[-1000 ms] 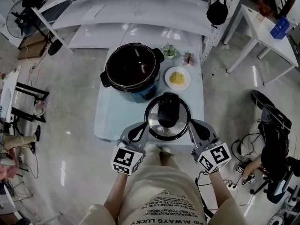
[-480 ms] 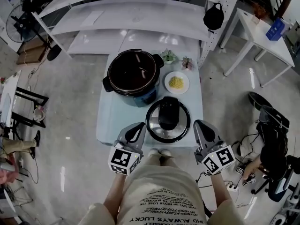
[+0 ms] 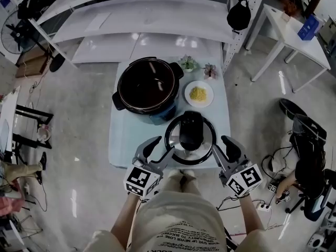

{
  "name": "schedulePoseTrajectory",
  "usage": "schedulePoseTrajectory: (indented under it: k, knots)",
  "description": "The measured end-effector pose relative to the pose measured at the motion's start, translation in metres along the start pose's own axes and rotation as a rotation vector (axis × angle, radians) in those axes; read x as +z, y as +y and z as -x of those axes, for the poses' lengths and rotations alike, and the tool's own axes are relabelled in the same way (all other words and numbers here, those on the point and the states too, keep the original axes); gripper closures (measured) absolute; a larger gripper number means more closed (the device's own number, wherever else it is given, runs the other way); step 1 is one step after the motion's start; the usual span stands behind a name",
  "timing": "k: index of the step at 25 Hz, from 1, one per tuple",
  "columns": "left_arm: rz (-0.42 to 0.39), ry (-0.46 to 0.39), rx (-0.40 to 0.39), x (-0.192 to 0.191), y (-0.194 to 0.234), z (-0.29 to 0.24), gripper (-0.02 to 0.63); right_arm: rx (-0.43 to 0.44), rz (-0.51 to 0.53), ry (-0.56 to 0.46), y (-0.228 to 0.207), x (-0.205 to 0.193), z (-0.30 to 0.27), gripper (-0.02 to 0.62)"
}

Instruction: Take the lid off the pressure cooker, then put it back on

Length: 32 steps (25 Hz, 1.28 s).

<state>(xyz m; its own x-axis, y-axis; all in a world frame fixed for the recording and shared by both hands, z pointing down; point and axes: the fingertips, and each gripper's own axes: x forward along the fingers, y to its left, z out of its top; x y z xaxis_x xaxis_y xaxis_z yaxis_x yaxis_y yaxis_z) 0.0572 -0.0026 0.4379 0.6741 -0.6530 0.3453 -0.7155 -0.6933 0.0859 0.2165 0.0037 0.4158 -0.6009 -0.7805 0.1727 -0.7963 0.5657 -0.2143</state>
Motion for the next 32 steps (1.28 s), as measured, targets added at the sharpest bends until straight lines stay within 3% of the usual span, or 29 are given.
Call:
schedulePoseTrajectory:
  k: [4, 10, 17, 27, 32]
  knots:
    - [-0.071, 0.06, -0.098, -0.01, -0.007, -0.014, 0.319, 0.09, 0.046, 0.079, 0.006, -0.019, -0.012, 0.319]
    - [-0.146, 0.163, -0.218, -0.038, -0.014, -0.035, 0.281, 0.199, 0.152, 0.194, 0.008, -0.05, -0.031, 0.265]
    - [-0.279, 0.249, -0.332, -0.064, -0.015, -0.06, 0.275, 0.292, 0.252, 0.267, 0.002, -0.082, -0.054, 0.259]
    - [-0.362, 0.28, -0.444, -0.088, -0.027, -0.092, 0.275, 0.417, 0.286, 0.325, 0.005, -0.114, -0.078, 0.26]
    - [-0.383, 0.28, -0.485, -0.091, -0.031, -0.104, 0.276, 0.48, 0.352, 0.377, 0.01, -0.125, -0.086, 0.261]
